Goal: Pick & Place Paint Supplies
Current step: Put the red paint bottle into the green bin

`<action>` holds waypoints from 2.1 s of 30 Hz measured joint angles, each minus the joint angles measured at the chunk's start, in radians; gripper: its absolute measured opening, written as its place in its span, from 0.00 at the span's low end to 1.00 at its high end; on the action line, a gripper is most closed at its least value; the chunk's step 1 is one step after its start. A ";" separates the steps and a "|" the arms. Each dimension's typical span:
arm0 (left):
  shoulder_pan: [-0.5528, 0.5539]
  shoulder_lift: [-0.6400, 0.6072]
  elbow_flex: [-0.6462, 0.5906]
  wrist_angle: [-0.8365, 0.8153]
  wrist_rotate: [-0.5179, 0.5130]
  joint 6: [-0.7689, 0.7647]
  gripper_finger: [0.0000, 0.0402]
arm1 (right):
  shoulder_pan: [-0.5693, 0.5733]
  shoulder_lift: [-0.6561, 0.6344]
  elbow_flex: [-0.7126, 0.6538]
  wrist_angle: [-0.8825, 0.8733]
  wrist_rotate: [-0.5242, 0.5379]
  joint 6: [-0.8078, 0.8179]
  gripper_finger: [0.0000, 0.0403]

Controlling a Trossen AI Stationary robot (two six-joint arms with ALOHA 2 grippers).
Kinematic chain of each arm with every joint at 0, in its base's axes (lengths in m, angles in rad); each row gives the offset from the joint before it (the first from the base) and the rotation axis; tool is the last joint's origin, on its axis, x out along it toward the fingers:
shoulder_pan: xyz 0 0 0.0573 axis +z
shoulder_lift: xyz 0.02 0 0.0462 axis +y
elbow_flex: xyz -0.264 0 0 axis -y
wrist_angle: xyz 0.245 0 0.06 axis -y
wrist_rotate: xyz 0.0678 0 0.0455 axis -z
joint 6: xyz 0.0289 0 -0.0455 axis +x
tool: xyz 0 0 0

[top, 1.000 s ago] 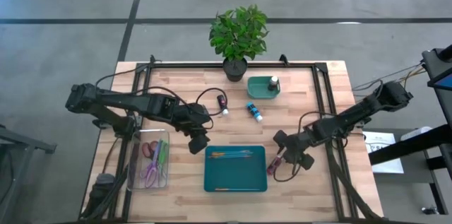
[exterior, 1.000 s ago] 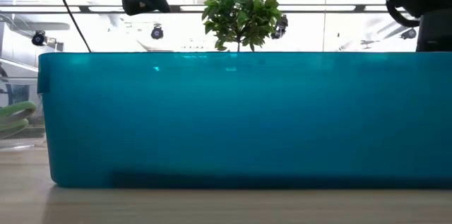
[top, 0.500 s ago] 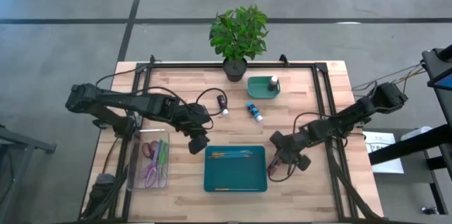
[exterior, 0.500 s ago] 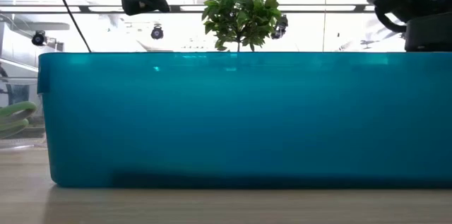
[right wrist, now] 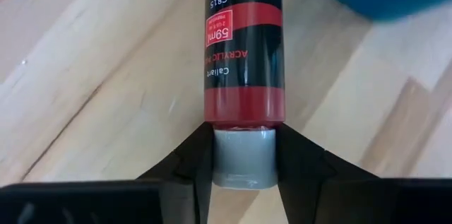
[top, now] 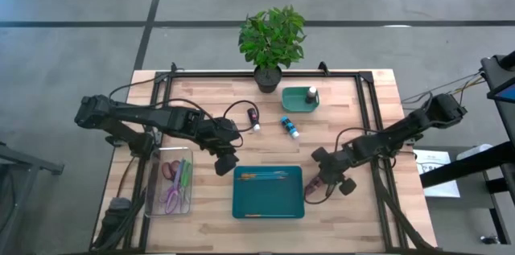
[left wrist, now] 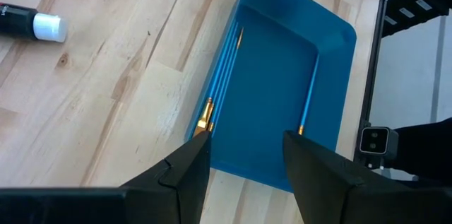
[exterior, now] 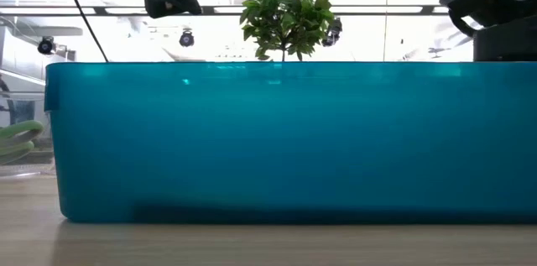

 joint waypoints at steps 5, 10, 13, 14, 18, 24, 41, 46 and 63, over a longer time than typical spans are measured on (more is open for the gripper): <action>0.000 0.000 0.000 0.000 0.000 0.005 0.46 | -0.001 -0.067 0.020 -0.125 0.038 0.076 0.27; 0.000 0.000 0.000 0.000 0.000 0.006 0.46 | -0.001 -0.159 0.033 -0.242 0.090 0.146 0.27; 0.000 0.000 0.000 0.003 0.000 0.008 0.46 | -0.001 -0.227 0.042 -0.270 0.123 0.188 0.27; 0.000 0.000 0.000 0.010 0.000 0.008 0.46 | -0.001 -0.253 0.048 -0.271 0.137 0.196 0.27; 0.000 0.000 0.000 0.072 0.001 0.046 0.46 | -0.004 -0.338 0.093 -0.269 0.205 0.240 0.27; -0.003 0.000 0.000 0.304 -0.017 0.249 0.46 | -0.008 -0.419 0.205 -0.215 0.314 0.339 0.27; -0.005 0.000 0.039 0.628 -0.249 0.654 0.46 | -0.064 -0.205 0.572 -0.232 0.403 0.332 0.27; -0.008 0.000 0.062 0.590 -0.245 0.687 0.48 | -0.090 -0.132 0.625 -0.231 0.389 0.315 0.27; -0.011 -0.002 0.062 0.475 -0.202 0.644 0.78 | -0.170 -0.004 0.770 -0.273 0.324 0.274 0.27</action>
